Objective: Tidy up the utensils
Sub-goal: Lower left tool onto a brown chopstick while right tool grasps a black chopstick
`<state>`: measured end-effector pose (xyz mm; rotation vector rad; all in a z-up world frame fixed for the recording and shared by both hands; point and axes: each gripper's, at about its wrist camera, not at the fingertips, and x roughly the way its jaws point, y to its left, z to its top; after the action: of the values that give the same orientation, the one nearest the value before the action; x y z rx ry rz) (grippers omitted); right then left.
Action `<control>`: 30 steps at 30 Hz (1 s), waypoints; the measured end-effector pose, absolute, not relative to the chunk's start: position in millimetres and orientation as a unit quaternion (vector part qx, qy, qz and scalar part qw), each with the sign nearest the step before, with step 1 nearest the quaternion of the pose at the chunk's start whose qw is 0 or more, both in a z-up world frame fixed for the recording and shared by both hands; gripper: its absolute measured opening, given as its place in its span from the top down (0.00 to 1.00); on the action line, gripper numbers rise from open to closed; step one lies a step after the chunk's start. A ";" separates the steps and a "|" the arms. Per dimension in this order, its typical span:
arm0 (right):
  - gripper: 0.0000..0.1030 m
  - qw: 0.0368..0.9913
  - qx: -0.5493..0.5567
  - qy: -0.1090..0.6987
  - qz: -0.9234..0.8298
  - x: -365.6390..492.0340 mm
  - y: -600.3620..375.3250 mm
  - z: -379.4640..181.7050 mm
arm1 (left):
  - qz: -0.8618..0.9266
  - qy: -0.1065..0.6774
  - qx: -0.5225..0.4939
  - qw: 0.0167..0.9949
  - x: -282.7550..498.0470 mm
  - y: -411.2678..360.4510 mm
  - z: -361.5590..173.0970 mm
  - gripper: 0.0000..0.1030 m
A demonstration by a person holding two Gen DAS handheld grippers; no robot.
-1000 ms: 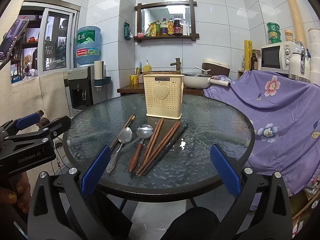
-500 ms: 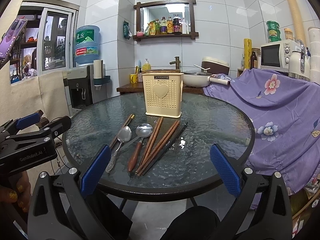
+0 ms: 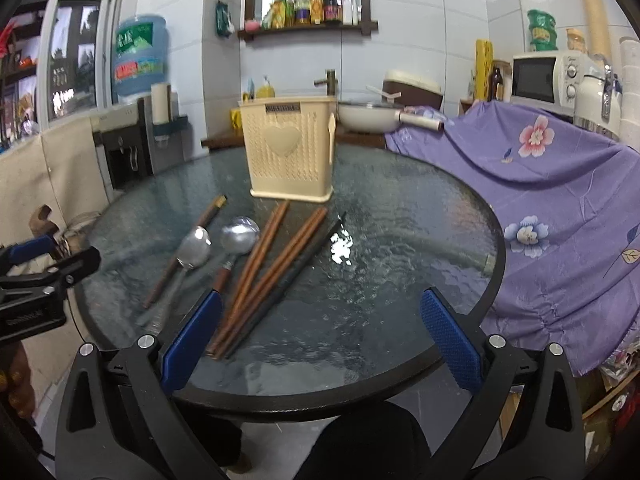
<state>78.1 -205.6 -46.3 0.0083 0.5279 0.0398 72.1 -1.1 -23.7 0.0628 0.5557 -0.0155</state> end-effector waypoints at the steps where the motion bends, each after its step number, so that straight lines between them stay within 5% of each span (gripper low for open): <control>1: 0.05 0.962 -0.001 0.274 0.019 86.2 -206.0 -49.5 | -0.007 0.281 0.047 0.958 78.7 -3.0 -26.5 0.06; 6: 0.06 0.949 -0.009 0.312 0.045 124.5 -209.8 -55.5 | -0.016 0.308 0.083 0.948 102.8 -3.6 -34.5 0.06; 9: 0.16 0.942 -0.014 0.331 0.052 148.8 -210.5 -56.6 | -0.025 0.318 0.087 0.944 119.9 -0.8 -34.6 0.06; 20: 0.48 0.905 0.034 0.419 0.065 244.2 -211.9 -65.9 | -0.078 0.381 0.043 0.920 190.8 13.4 -37.6 0.41; 30: 0.60 0.892 0.036 0.448 0.049 271.0 -211.1 -74.1 | -0.110 0.427 0.015 0.897 248.2 6.2 -46.4 0.50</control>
<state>271.0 -211.1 -74.1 0.0757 0.9308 0.1007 248.2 6.2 -46.4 0.0306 0.8852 -0.2272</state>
